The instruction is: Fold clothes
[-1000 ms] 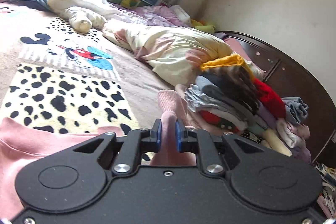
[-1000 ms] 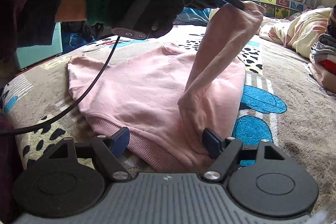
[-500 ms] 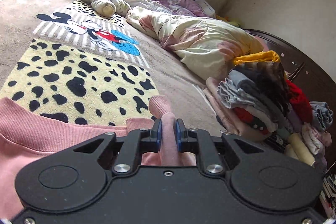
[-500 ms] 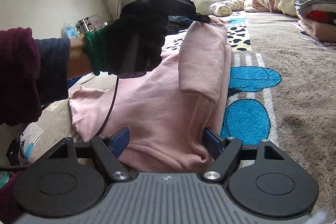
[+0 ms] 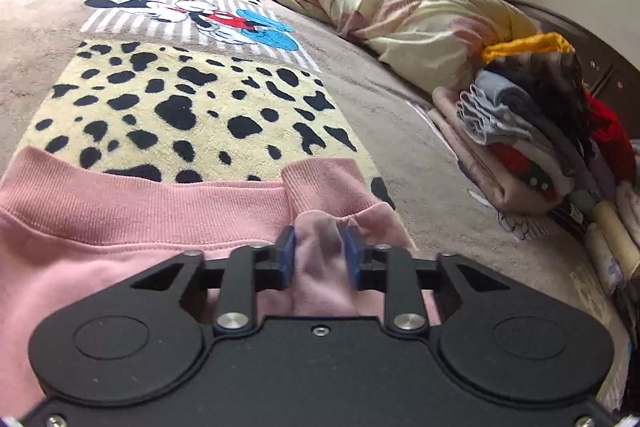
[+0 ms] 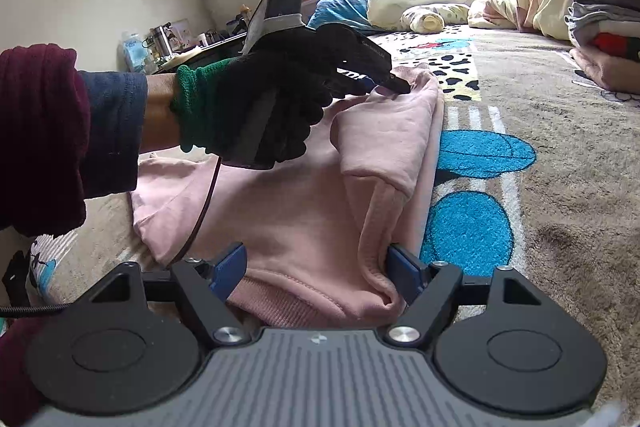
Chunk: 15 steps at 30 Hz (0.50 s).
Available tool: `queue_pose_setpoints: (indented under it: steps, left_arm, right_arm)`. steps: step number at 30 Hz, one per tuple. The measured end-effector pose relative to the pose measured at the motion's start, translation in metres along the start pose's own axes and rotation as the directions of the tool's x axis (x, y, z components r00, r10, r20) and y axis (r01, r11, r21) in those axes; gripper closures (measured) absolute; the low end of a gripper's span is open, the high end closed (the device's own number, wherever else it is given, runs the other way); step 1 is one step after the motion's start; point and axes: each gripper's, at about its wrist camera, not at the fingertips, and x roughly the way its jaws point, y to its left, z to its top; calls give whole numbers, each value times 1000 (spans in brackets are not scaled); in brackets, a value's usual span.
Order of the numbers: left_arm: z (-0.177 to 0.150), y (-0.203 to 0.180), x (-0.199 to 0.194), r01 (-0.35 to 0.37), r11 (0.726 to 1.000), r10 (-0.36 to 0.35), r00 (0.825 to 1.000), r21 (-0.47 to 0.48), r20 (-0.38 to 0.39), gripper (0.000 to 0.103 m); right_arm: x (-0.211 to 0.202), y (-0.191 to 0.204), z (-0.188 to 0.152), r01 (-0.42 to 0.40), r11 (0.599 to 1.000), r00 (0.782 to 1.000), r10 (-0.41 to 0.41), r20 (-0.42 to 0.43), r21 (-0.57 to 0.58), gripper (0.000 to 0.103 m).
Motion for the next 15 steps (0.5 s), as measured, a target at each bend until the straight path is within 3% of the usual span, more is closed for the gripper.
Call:
queue_pose_setpoints:
  steps: [2,7,10,13,15]
  left_arm:
    - [-2,0,-20,32,999,-31,998,-25,52,58]
    - [-17,-9,-59,24,1000,-24,999,0,47,59]
    - [-40,-11,-79,50,999,-50,998,-3,31,59]
    - [-61,-3,-83,49,997,-49,999,-60,-3,59]
    - [-69,8,-83,76,984,-79,997,-158,-14,59]
  right_arm:
    - [-1,0,0,2,1000,1000,-2,4,1,27]
    - [-3,-1,0,10,1000,1000,-10,16,-1,28]
    - [-2,-3,-1,15,1000,1000,-15,6,-1,36]
    - [-4,-9,-1,4,1000,1000,-5,13,23,39]
    - [-3,-9,-2,14,1000,1000,-14,17,18,42]
